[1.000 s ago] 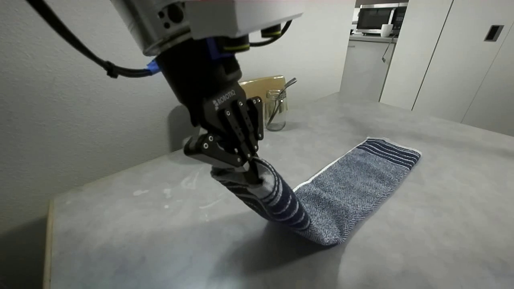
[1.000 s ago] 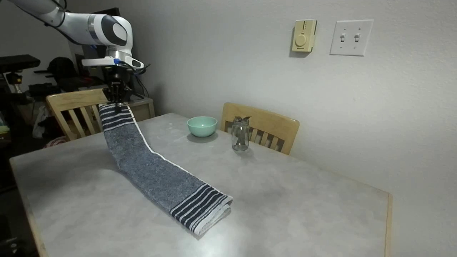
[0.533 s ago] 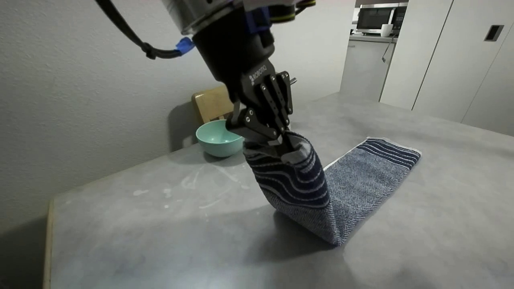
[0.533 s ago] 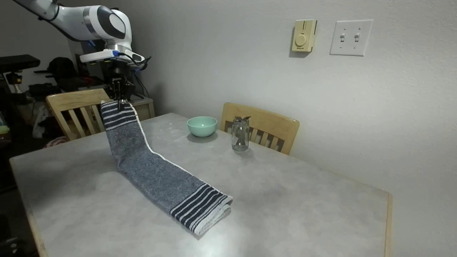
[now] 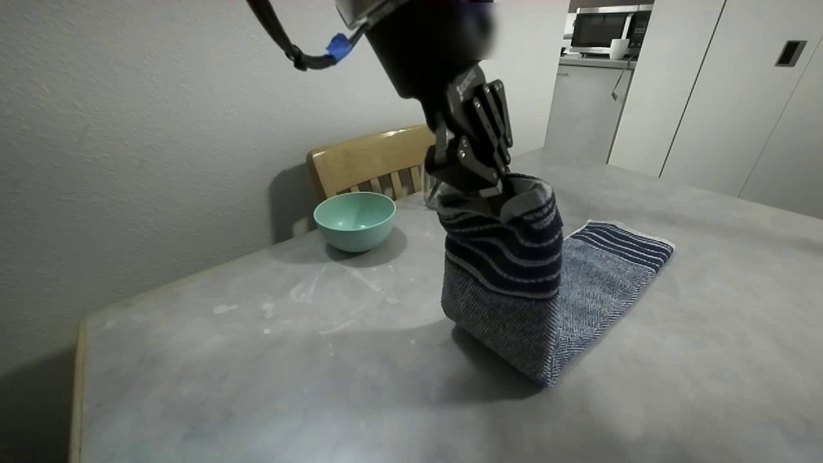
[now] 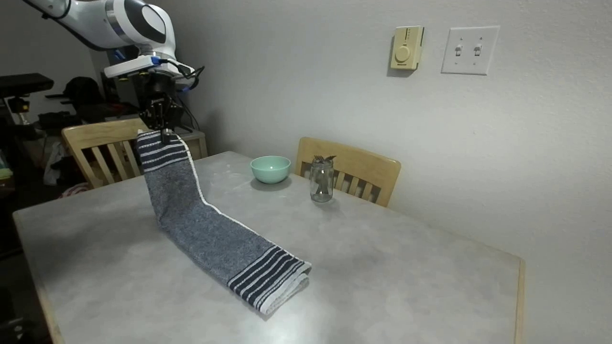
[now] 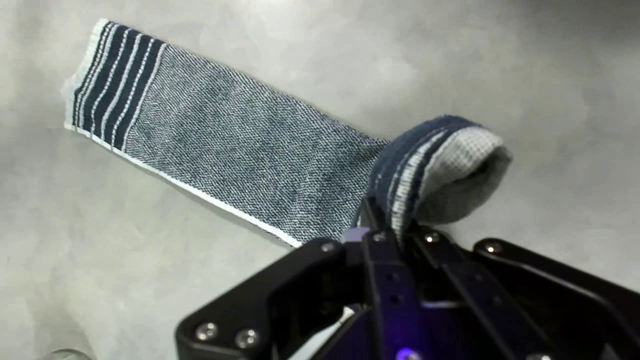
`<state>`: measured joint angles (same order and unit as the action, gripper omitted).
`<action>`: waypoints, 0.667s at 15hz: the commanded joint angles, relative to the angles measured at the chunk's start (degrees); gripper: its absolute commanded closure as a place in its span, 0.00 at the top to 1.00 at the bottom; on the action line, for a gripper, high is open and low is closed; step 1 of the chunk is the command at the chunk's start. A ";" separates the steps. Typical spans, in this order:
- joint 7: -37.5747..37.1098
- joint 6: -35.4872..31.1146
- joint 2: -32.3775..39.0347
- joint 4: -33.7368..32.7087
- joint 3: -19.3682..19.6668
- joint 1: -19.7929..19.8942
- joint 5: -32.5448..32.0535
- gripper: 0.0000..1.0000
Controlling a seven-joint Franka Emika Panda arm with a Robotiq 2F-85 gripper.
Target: Fold the towel
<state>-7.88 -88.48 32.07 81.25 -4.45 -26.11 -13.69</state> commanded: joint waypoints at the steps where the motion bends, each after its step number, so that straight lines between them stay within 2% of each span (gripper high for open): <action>1: -0.46 0.45 -0.27 0.19 -1.97 1.60 -1.01 0.06; 10: -0.41 0.43 -1.10 1.37 -2.31 1.78 -1.18 0.06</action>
<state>-7.79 -88.43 30.75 83.00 -4.99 -25.63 -14.14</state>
